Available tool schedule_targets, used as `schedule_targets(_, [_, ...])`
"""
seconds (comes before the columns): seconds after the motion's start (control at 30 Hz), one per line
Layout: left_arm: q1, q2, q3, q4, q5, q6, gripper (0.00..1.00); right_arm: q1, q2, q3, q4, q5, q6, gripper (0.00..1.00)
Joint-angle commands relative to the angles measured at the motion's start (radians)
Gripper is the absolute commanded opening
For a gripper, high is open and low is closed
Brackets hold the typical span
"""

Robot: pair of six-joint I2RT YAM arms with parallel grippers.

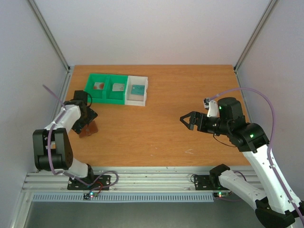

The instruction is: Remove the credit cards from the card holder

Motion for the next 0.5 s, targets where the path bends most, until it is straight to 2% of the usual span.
schedule_targets(0.0, [0.075, 0.063, 0.031, 0.009, 0.046, 0.039, 0.97, -0.006, 0.000, -0.003, 0.032, -0.034, 0.010, 0.97])
schedule_targets(0.23, [0.087, 0.130, 0.004, 0.093, 0.114, 0.057, 0.95, -0.006, 0.000, -0.007, 0.035, -0.024, -0.002, 0.98])
schedule_targets(0.47, [0.009, 0.135, -0.007, 0.120, 0.153, 0.087, 0.92, -0.006, 0.004, -0.023, 0.044, -0.014, -0.016, 0.98])
